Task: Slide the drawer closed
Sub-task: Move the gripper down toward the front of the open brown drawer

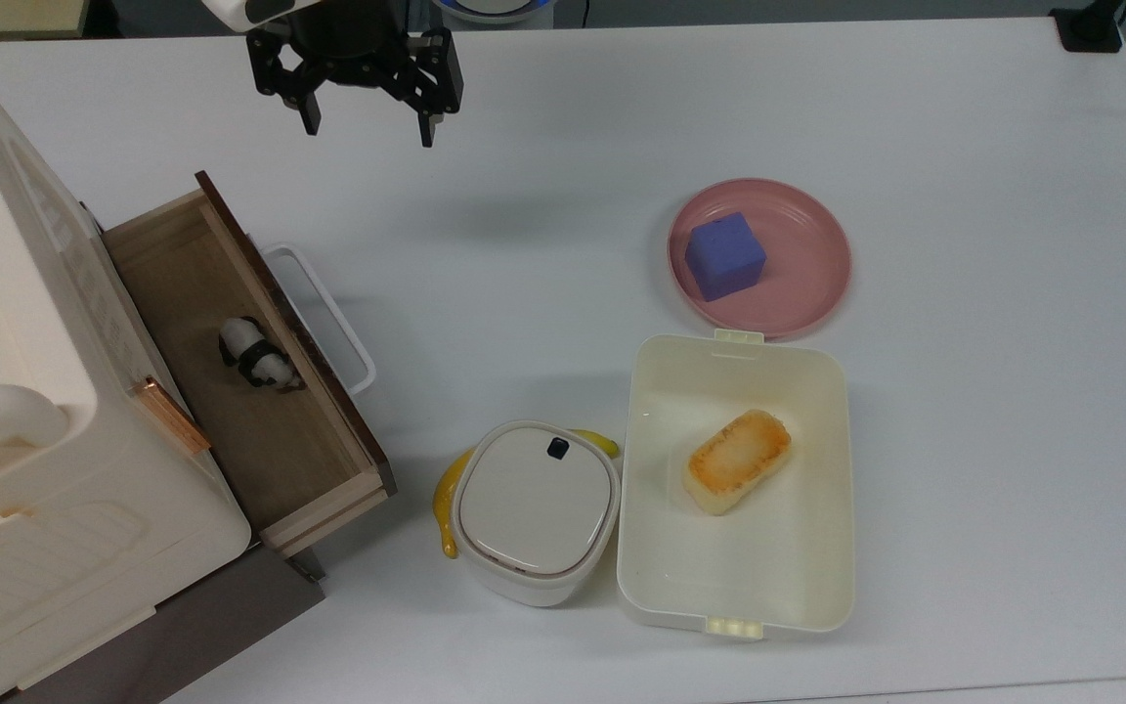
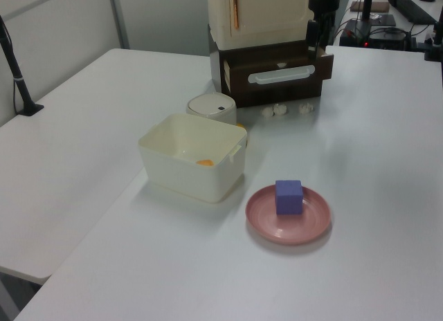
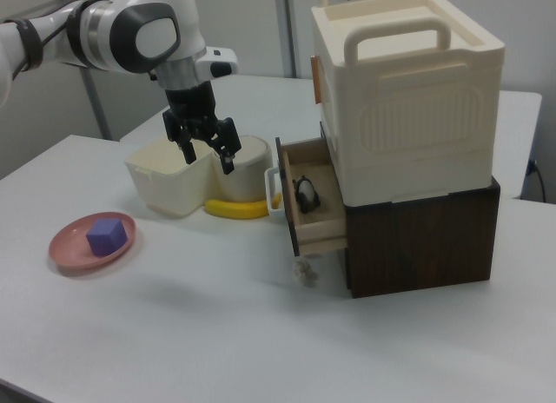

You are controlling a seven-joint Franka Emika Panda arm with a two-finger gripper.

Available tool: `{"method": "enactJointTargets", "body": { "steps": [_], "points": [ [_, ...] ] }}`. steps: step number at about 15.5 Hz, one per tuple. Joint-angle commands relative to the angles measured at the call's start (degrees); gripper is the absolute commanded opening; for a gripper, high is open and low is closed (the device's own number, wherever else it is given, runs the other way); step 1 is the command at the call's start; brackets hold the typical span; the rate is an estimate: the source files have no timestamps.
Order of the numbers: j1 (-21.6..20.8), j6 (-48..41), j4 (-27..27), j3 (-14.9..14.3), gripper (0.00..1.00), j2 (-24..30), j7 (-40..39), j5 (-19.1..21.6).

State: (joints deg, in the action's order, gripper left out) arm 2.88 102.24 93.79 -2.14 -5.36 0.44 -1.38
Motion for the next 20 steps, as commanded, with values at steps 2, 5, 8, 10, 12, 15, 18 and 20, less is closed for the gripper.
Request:
{"method": "enactJointTargets", "body": {
  "steps": [2, 5, 8, 10, 12, 15, 18, 20],
  "points": [
    [-0.2, -3.5, 0.3, -0.8, 1.00, 1.2, -0.3, 1.3],
    [-0.4, -4.2, 0.3, -0.8, 1.00, 1.2, 0.0, 0.9],
    [-0.2, -4.2, 0.3, -0.9, 1.00, 1.2, -1.1, 0.9],
    [-0.2, -4.3, 0.3, -0.9, 1.00, 1.2, -1.8, 1.1],
    [-0.4, -4.3, 0.5, -0.9, 1.00, 1.2, -1.8, 1.2],
    [-0.9, -4.1, 0.8, -0.8, 0.94, 0.7, -1.8, 1.4],
    [-0.7, -3.1, 0.7, -0.8, 0.39, -0.2, -1.2, 2.5],
    [-0.6, -2.3, 0.9, -0.8, 0.15, -0.8, 1.4, 5.8]
  ]
}}
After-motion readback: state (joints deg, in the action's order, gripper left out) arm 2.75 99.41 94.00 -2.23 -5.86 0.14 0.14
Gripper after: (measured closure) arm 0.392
